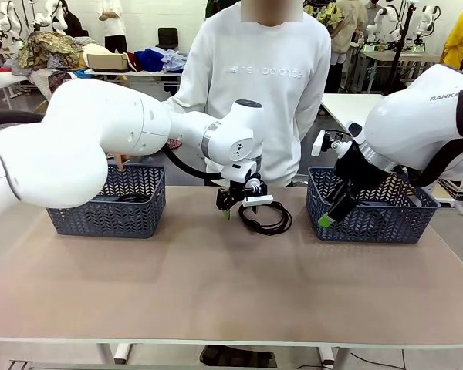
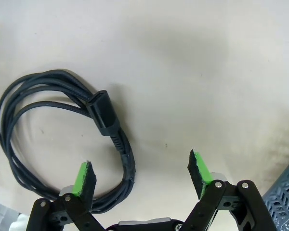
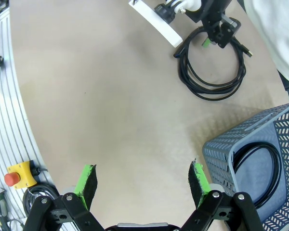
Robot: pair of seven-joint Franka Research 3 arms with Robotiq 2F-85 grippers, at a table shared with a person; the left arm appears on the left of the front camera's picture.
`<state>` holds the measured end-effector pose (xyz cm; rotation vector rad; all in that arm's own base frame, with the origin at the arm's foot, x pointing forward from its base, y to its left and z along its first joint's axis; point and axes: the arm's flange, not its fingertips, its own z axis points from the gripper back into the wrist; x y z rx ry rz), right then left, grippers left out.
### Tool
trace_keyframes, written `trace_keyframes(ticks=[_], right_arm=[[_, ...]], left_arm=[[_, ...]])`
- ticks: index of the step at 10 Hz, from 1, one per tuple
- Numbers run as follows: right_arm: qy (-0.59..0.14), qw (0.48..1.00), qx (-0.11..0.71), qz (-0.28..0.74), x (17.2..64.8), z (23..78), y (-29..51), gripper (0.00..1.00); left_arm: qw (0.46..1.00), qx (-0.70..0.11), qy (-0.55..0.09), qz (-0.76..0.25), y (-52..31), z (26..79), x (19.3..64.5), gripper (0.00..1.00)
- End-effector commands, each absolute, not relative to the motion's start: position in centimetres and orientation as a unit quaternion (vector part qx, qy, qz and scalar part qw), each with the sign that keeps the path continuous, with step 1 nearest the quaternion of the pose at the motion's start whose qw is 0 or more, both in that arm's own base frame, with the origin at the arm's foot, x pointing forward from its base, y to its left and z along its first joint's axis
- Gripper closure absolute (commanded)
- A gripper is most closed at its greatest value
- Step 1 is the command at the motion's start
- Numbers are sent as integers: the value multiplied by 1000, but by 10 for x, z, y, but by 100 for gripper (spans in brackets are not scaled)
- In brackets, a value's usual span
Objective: Organize the cables according to human instructions.
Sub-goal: Pick up a bundle of cables and place it in the basket indicated by the human.
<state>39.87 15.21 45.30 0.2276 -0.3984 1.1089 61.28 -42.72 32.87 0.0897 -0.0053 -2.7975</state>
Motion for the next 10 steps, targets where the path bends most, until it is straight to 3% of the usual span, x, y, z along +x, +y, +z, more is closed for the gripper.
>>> trace_keyframes(ticks=[1,10], right_arm=[[-189,826,107,520,398,454,152,0],[-189,826,107,520,398,454,152,0]], left_arm=[[162,12,3,-987,-425,330,624,0],[177,4,8,-984,-422,318,632,0]])
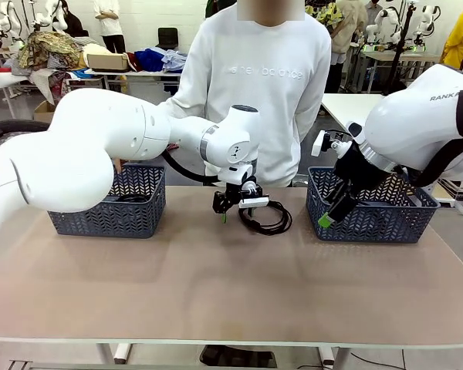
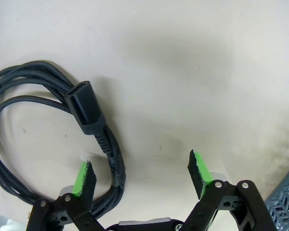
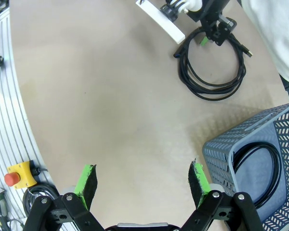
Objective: Organize the cables according to human instructions.
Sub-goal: Pick up a bundle of cables and place it in the basket indicated by the human.
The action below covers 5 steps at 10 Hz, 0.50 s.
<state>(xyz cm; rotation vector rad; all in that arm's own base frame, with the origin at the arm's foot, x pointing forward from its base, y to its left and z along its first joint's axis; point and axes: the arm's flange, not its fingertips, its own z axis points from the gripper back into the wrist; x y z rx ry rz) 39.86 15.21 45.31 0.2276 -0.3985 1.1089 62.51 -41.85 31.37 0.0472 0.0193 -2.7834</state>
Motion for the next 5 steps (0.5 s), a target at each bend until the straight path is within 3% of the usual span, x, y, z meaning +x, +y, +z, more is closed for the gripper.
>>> trace_keyframes(ticks=[1,4,5], right_arm=[[-189,826,107,520,398,454,152,0],[-189,826,107,520,398,454,152,0],[-189,826,107,520,398,454,152,0]], left_arm=[[177,3,8,-984,-421,318,632,0],[173,0,14,-985,-421,317,632,0],[173,1,14,-985,-421,317,632,20]])
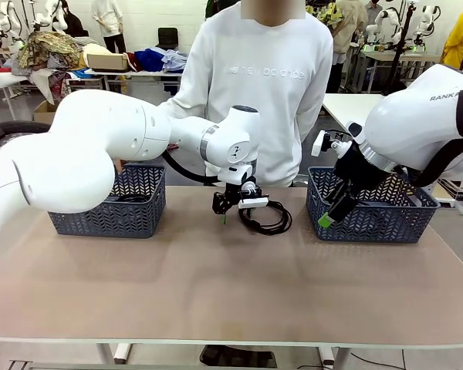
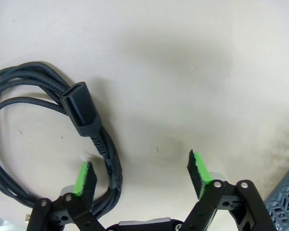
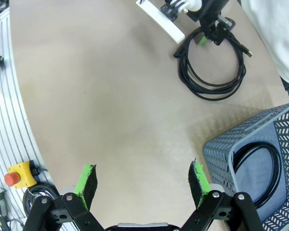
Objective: Organize the cables according to human instructions.
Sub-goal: Pick up a bundle of cables and place it in the basket indicated by the human.
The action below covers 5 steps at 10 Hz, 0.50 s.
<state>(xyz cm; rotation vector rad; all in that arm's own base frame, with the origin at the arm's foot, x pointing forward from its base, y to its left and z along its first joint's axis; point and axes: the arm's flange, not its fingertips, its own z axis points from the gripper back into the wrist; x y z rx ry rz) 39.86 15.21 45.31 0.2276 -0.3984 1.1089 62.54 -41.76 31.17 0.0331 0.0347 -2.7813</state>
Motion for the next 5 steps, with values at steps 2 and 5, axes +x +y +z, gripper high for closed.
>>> trace_keyframes(ticks=[2,5], right_arm=[[-189,826,107,520,398,454,152,0],[-189,826,107,520,398,454,152,0]], left_arm=[[175,1,13,-985,-420,317,632,40],[175,0,10,-985,-419,317,631,42]])
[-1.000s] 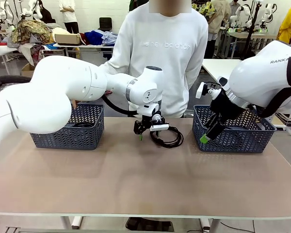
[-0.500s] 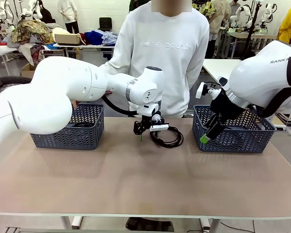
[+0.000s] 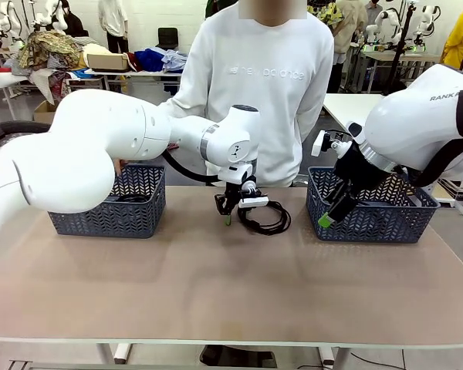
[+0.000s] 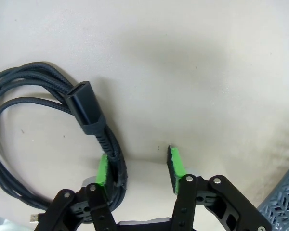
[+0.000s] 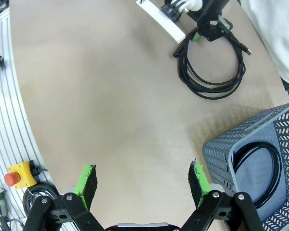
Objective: Organize the cables according to human instructions.
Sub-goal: Pick up a bundle of cables and place it in the basket indicated by the human.
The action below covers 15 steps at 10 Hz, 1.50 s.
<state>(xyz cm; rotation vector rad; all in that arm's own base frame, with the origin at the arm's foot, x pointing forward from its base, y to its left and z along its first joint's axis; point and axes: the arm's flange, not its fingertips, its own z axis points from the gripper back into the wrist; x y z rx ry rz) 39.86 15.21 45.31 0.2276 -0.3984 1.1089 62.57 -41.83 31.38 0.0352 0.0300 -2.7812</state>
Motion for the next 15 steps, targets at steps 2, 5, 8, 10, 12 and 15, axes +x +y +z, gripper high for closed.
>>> trace_keyframes(ticks=[2,5,8,10,12,15], right_arm=[[-189,826,107,520,398,454,152,0],[-189,826,107,520,398,454,152,0],[-189,826,107,520,398,454,152,0],[-189,826,107,520,398,454,152,0],[-189,826,107,520,398,454,152,0],[-189,826,107,520,398,454,152,0]], left_arm=[[176,-1,8,-984,-418,319,631,61],[173,-2,12,-985,-418,322,631,100],[167,-5,14,-986,-417,328,629,100],[175,2,16,-984,-416,346,622,100],[250,24,15,-968,-405,379,611,100],[351,-1,-6,-937,-357,424,588,100]])
